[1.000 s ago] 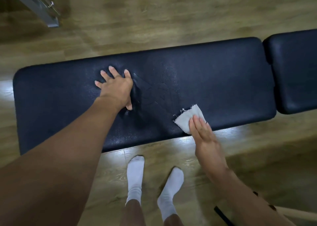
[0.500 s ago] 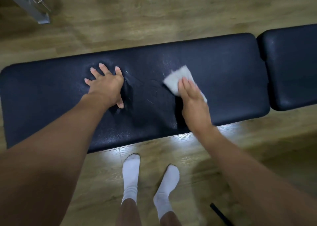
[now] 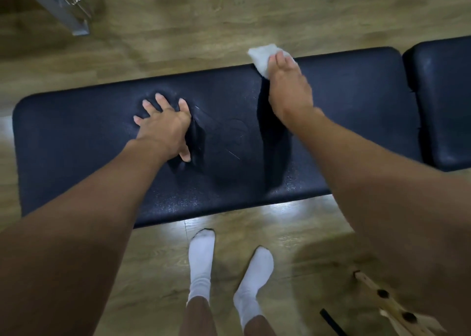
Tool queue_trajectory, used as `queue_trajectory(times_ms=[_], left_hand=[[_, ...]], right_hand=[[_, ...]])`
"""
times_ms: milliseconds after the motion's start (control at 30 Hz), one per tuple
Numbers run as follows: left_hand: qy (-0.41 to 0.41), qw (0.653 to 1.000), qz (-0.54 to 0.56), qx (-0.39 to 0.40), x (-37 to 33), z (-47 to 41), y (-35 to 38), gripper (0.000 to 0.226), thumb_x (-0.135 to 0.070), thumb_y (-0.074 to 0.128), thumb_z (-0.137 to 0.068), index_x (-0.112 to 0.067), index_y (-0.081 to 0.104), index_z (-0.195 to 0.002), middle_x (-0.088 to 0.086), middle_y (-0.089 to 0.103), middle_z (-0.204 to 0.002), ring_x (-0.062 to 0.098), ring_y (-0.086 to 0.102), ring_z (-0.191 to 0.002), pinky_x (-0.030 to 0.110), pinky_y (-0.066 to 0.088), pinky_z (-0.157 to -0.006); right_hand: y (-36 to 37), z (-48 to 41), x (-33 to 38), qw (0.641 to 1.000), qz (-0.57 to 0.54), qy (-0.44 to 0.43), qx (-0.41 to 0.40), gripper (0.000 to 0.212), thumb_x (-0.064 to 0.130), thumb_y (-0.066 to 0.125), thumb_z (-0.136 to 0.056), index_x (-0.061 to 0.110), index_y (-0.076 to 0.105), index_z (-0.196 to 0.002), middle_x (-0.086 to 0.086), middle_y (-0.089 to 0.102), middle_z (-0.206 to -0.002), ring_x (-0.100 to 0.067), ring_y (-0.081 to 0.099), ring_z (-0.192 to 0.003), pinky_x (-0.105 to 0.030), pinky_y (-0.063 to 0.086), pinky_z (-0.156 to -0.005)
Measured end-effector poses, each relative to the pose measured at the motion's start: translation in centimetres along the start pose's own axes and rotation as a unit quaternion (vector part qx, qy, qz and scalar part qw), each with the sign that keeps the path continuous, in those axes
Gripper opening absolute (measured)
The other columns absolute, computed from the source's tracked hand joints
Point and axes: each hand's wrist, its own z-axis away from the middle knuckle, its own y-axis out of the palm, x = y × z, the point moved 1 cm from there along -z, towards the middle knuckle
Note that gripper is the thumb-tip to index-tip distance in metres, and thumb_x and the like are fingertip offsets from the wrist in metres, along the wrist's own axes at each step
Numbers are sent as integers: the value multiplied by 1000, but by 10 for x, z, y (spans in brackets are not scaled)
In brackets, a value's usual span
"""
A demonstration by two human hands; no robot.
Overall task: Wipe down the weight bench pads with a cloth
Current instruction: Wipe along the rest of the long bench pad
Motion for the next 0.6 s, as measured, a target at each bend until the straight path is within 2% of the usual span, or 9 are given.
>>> queue_trajectory(times_ms=[100,200,300,367,467,600], left_hand=[[-2,1000,7,3,-2,2,0,130,-27,88,-64,-12,-6,-152,36,-13,-152,60,-5,-137,73,17,-105],[-9,1000,3,5,-3,4,-2,129,-28,88,-65,-12,-7,-151,36,-13,-151,59,-5,-137,72,17,-106],[-10,1000,1,4,-5,6,-3,129,-28,87,-65,-11,-7,-151,37,-12,-151,60,-5,-137,73,18,-105],[-10,1000,-7,4,-3,5,-1,129,-30,87,-65,-11,-8,-151,38,-11,-151,61,-4,-137,73,19,-105],[0,1000,-9,-6,-1,1,2,130,-31,87,-64,-11,-6,-151,38,-10,-151,61,-2,-137,73,20,-105],[-3,1000,-10,-9,1,4,2,129,-32,87,-64,-11,-6,-151,36,-10,-152,59,-3,-138,71,21,-106]], right_hand=[[16,84,-22,999,-32,-18,0,60,-7,37,-87,4,28,-146,-11,25,-156,-28,26,-142,-38,30,-110],[28,192,-38,998,-56,-25,16,70,-18,38,-75,2,37,-143,-12,36,-151,-30,32,-140,-43,36,-111],[35,234,-47,996,-53,-33,57,69,-11,21,-74,-1,45,-137,-16,43,-145,-33,42,-134,-49,37,-109],[32,212,-43,996,-50,-42,56,68,-7,19,-73,-2,47,-135,-19,46,-143,-35,46,-131,-50,38,-107],[19,125,-25,999,-26,-35,13,59,-6,29,-79,-4,44,-136,-20,44,-144,-36,46,-130,-44,43,-102],[-3,4,-3,1000,-16,-3,6,56,-3,38,-87,-1,29,-142,-15,32,-149,-29,31,-135,-36,29,-109]])
